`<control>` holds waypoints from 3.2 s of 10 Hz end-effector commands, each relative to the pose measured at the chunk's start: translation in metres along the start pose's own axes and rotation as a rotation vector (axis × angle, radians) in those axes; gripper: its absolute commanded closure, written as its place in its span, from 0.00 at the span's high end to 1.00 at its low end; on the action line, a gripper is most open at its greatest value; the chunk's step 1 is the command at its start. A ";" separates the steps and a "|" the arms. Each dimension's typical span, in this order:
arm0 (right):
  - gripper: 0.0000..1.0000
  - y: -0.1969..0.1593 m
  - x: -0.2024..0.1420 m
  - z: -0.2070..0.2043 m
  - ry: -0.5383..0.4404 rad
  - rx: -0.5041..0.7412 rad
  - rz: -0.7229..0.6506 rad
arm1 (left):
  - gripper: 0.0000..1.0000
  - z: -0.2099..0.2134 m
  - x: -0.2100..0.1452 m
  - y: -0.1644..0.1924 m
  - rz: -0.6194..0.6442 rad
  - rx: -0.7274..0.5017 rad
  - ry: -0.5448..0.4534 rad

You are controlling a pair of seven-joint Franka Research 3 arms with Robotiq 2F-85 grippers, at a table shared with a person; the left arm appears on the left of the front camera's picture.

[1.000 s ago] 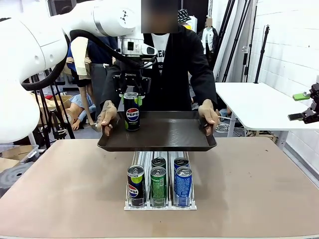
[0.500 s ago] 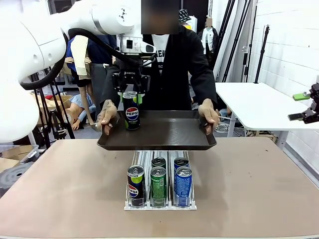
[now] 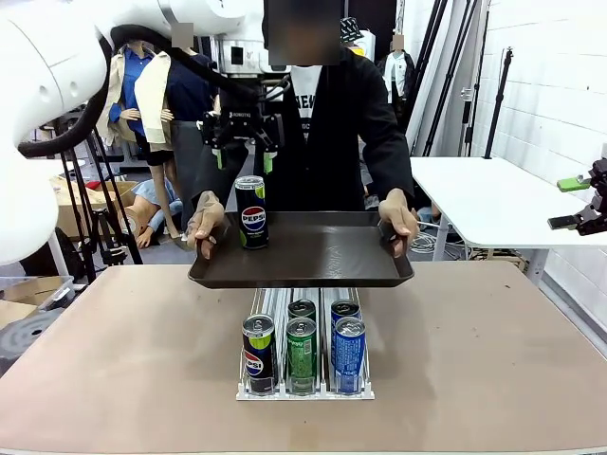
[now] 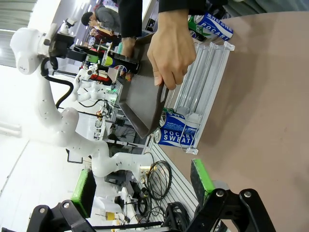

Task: Retrieve and hand over the desired beverage to the person.
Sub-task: Place the picked can on the Handle tray extended by the person, then pick up another can of the same type that the person held from the Automatic Can Dispenser.

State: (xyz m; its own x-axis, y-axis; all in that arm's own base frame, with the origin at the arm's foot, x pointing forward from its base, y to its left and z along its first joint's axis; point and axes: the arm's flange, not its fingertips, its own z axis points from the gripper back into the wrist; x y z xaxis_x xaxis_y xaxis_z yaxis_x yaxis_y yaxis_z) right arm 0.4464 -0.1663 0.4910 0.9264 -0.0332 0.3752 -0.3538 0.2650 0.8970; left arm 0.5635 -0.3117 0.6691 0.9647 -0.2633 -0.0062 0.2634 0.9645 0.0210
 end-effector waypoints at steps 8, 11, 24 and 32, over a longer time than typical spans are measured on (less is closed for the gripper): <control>1.00 0.001 0.000 -0.001 0.001 0.001 -0.010 | 1.00 0.000 0.000 0.000 0.000 0.000 0.000; 1.00 0.001 0.000 -0.001 0.001 0.001 -0.010 | 1.00 0.000 0.000 0.000 0.000 0.000 0.000; 1.00 0.001 0.000 -0.001 0.001 0.001 -0.010 | 1.00 -0.032 -0.099 0.127 0.091 -0.383 0.025; 1.00 0.001 0.000 -0.001 0.001 0.001 -0.010 | 1.00 -0.113 -0.158 0.252 -0.116 -0.861 -0.246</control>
State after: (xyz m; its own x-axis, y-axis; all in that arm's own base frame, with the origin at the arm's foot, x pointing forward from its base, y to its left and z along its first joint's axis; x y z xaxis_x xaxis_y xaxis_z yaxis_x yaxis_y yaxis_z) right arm 0.4461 -0.1670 0.4910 0.9263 -0.0348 0.3752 -0.3533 0.2656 0.8970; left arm 0.4894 -0.0304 0.5691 0.9505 -0.2391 0.1984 0.3095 0.6713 -0.6735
